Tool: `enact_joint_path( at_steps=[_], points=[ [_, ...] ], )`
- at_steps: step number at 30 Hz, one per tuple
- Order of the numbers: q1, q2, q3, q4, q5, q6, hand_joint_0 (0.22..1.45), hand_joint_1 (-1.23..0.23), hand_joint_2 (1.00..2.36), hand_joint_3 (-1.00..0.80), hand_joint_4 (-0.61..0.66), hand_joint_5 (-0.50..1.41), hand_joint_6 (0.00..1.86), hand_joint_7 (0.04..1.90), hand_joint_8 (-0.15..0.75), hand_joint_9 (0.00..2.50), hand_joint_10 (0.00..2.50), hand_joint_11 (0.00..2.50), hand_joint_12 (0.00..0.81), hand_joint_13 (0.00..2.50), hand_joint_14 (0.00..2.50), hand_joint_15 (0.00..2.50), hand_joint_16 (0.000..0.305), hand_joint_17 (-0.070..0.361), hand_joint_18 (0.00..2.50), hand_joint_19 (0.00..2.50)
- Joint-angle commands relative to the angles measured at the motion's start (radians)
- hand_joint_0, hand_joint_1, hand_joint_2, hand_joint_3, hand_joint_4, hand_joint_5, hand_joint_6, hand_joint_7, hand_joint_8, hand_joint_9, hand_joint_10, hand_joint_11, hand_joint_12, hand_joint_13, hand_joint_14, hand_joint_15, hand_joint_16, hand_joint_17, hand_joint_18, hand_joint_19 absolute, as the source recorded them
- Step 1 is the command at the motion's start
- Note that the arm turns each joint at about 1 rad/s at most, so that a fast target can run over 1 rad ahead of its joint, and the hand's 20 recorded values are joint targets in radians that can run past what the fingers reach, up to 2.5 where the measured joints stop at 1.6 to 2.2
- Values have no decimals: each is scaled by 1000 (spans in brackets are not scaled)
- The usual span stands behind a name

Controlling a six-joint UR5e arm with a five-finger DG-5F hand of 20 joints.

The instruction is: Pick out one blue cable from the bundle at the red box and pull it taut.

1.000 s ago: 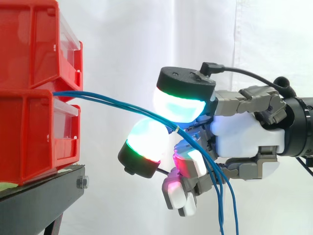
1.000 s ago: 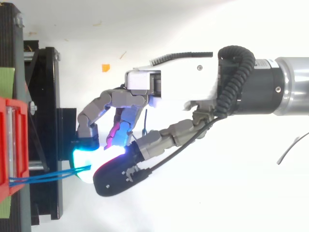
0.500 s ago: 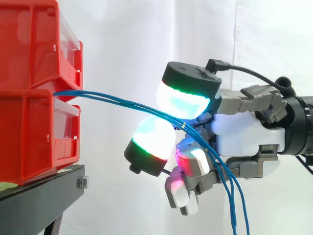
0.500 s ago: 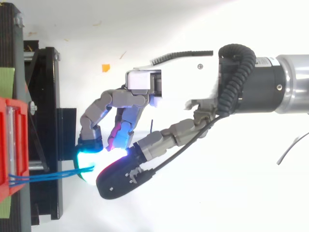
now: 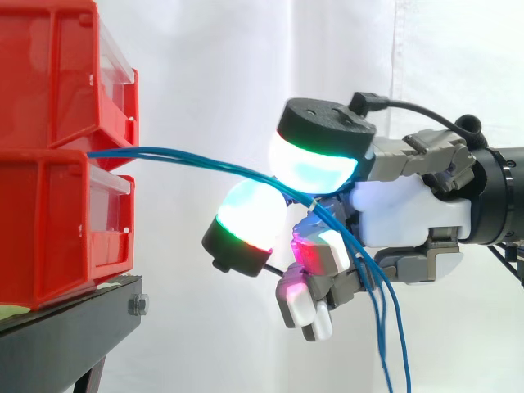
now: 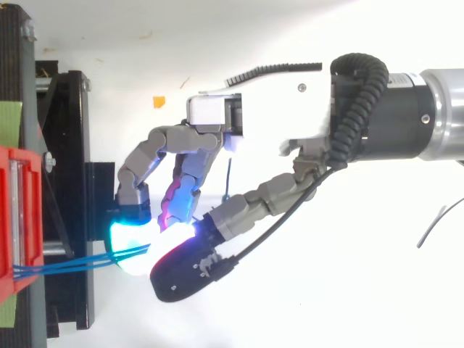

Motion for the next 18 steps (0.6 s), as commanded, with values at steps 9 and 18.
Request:
enact_joint_path(
  at_steps=[9, 18],
  points=[
    [-5, 0, 1, -2, -13, 2, 689, -804, 1016, -268, -88, -127, 959, 751, 276, 1161, 30, 774, 335, 936, 21, 463, 51, 114, 707, 798],
    [-5, 0, -1, -2, -13, 2, 765, -844, 1000, -500, -192, -129, 976, 817, 259, 1202, 29, 800, 328, 977, 21, 482, 49, 110, 743, 792]
  ],
)
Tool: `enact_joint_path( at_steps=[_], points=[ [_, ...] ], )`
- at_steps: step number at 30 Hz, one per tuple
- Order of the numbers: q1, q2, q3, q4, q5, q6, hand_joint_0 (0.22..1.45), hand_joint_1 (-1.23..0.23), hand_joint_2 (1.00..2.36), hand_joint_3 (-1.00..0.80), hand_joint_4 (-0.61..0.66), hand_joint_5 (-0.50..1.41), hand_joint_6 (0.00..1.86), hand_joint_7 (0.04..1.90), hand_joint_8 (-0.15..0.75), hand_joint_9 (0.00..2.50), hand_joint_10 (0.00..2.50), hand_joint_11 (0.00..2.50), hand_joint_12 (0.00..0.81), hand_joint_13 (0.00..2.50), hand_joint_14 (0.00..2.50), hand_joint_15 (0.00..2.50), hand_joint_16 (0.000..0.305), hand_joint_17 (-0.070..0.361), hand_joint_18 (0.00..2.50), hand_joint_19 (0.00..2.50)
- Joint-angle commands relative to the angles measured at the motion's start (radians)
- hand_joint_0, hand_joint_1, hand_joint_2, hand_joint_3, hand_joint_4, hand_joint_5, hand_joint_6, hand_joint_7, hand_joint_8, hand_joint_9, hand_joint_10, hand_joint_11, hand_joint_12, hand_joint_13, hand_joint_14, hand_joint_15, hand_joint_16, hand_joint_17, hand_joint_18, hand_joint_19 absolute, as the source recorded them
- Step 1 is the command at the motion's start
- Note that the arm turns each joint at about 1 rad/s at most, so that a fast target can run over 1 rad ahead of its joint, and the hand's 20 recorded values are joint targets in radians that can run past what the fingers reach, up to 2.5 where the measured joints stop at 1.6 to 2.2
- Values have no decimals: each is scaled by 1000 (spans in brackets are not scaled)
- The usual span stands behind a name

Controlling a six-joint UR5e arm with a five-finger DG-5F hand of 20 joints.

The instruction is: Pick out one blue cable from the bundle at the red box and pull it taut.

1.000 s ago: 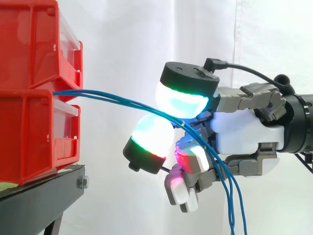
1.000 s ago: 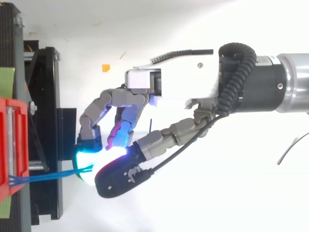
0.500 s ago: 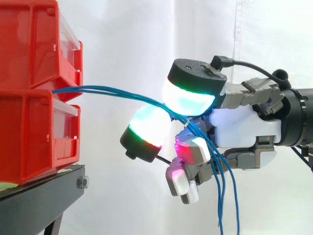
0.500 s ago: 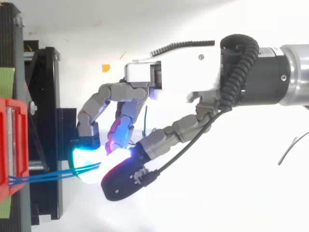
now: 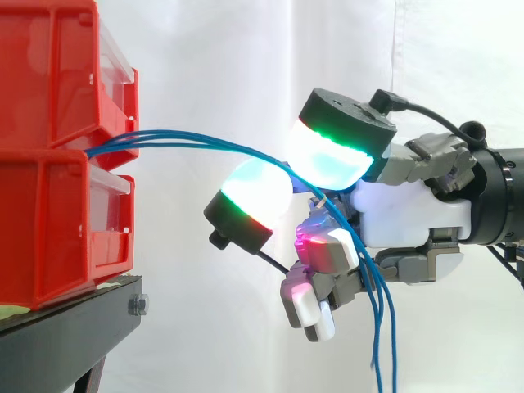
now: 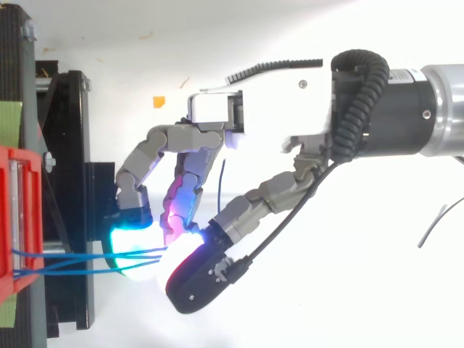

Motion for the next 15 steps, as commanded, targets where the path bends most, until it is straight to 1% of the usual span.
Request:
enact_joint_path(
  at_steps=[1, 9, 15],
  points=[
    [0, 0, 1, 0, 0, 0, 763, -846, 1000, -500, -194, -129, 977, 814, 258, 1203, 28, 795, 328, 978, 23, 482, 49, 110, 747, 782],
    [0, -2, 1, 0, -2, 0, 696, -836, 1000, -500, -118, -118, 968, 771, 259, 1241, 31, 799, 328, 993, 22, 483, 48, 108, 755, 797],
    [0, 0, -1, 0, -2, -2, 688, -840, 1000, -500, -126, -112, 961, 783, 253, 1255, 27, 790, 325, 1004, 22, 490, 48, 107, 764, 798]
  ],
)
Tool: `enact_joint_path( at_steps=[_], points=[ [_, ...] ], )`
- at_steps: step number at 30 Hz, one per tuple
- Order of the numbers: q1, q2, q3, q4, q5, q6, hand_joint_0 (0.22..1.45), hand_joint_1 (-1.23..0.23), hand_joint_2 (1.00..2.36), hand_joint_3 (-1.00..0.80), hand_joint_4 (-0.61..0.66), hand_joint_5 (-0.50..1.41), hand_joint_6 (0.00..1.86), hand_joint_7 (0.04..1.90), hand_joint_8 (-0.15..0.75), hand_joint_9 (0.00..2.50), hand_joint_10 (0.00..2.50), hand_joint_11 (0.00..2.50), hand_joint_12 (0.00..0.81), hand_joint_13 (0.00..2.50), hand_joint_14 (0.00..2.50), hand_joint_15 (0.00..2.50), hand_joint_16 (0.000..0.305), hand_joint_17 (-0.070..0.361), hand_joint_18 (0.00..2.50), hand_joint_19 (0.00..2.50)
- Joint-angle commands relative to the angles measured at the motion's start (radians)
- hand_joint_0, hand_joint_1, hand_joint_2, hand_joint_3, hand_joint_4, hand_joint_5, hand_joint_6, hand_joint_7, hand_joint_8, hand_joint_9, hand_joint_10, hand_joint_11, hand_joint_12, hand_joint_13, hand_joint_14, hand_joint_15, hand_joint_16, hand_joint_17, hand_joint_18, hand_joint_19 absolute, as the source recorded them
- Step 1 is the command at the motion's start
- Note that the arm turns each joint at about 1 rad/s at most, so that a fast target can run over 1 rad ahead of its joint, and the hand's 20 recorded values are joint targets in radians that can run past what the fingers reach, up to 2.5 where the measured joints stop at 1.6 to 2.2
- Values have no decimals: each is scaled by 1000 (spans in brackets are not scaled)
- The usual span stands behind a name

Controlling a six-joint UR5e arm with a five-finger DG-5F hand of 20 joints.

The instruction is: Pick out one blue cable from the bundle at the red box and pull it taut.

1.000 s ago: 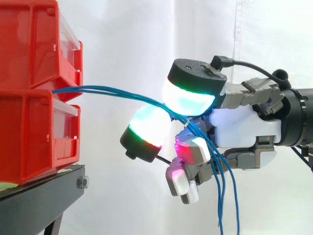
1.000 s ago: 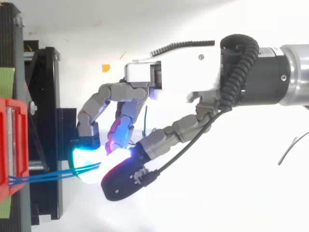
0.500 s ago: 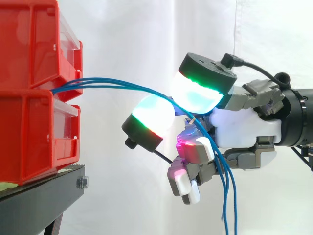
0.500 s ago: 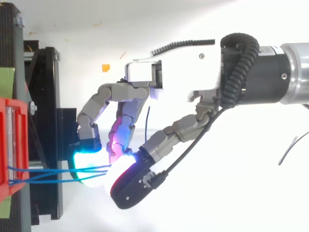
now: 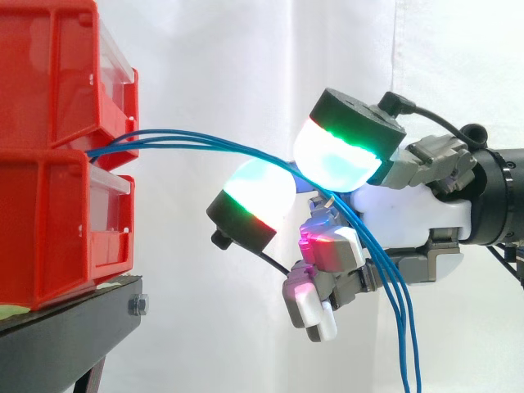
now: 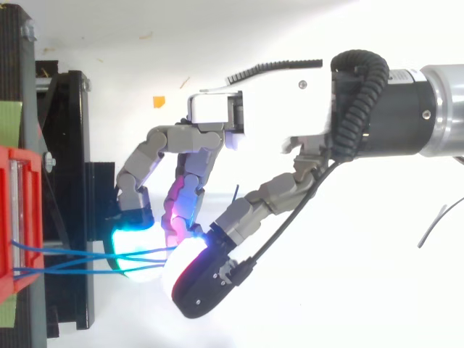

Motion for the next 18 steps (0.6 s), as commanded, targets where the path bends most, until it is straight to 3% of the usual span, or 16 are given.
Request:
enact_joint_path(
  at_steps=[1, 8, 12, 18],
  points=[
    [0, -1, -1, 0, 0, -1, 687, -842, 1000, -500, -131, -112, 960, 788, 255, 1258, 31, 789, 326, 1005, 21, 490, 48, 107, 764, 798],
    [0, 0, -1, 3, 1, -3, 688, -844, 1004, -456, -110, -94, 960, 823, 266, 1349, 31, 799, 325, 1049, 20, 482, 48, 108, 792, 807],
    [0, -1, 1, 0, 1, -1, 612, -745, 1010, -380, -29, -97, 944, 790, 269, 1332, 29, 788, 347, 1052, 20, 490, 51, 114, 776, 850],
    [0, 0, -1, 0, 1, 0, 582, -600, 1009, -390, -9, -103, 926, 793, 281, 1293, 28, 770, 358, 1030, 20, 496, 52, 116, 750, 888]
  ],
)
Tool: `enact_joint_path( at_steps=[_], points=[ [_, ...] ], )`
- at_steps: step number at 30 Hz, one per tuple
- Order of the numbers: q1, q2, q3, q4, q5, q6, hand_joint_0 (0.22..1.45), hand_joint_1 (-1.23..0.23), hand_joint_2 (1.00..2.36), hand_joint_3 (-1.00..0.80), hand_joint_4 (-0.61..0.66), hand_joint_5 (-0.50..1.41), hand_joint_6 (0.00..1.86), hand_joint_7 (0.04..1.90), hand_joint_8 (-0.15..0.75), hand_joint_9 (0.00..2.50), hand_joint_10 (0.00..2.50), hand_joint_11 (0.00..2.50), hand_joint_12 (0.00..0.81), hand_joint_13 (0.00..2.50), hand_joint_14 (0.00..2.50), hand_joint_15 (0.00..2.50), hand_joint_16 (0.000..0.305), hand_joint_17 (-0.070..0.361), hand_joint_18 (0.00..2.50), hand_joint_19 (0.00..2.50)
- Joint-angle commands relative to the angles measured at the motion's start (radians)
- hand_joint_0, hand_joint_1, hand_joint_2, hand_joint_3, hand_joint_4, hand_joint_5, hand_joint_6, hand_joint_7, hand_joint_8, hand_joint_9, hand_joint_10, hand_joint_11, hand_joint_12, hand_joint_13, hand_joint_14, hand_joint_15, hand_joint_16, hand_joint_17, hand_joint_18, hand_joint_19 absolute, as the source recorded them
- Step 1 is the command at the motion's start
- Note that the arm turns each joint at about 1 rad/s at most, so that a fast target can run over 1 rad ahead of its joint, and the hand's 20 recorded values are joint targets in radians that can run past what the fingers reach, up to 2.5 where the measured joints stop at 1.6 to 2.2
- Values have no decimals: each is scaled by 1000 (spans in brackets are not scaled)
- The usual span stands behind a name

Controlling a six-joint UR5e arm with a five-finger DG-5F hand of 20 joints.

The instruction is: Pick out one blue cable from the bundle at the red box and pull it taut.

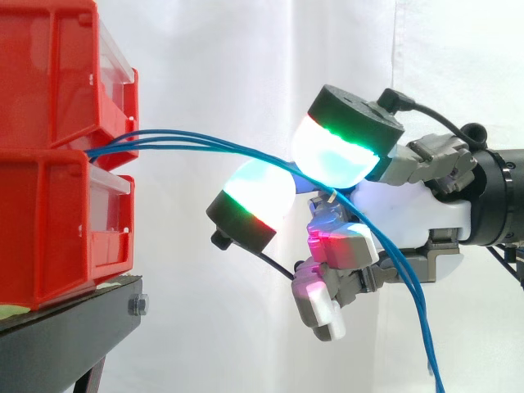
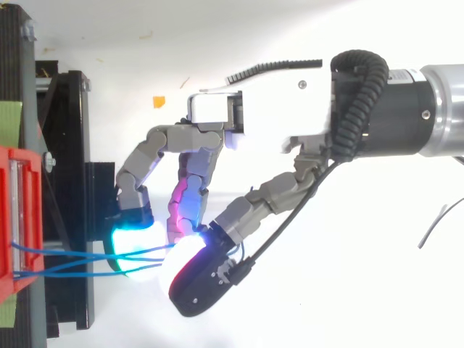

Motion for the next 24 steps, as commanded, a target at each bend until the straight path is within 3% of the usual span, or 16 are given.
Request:
enact_joint_path(
  at_steps=[1, 12, 19, 24],
  points=[
    [0, 1, -1, 0, 0, 1, 580, -599, 1009, -384, -11, -103, 926, 785, 283, 1290, 28, 764, 359, 1023, 21, 489, 51, 116, 749, 897],
    [0, 1, -1, -2, 3, 2, 593, -512, 1012, -280, -18, -98, 915, 739, 303, 1258, 27, 739, 380, 1023, 20, 480, 56, 125, 767, 899],
    [0, -1, -1, 0, 2, 14, 607, -668, 1017, -202, 1, -105, 927, 754, 302, 1253, 26, 768, 373, 1040, 20, 486, 53, 120, 814, 868],
    [0, 1, -1, -2, 3, 16, 663, -799, 1019, -222, -58, -115, 944, 800, 282, 1248, 28, 801, 353, 1036, 20, 501, 50, 112, 815, 871]
  ],
)
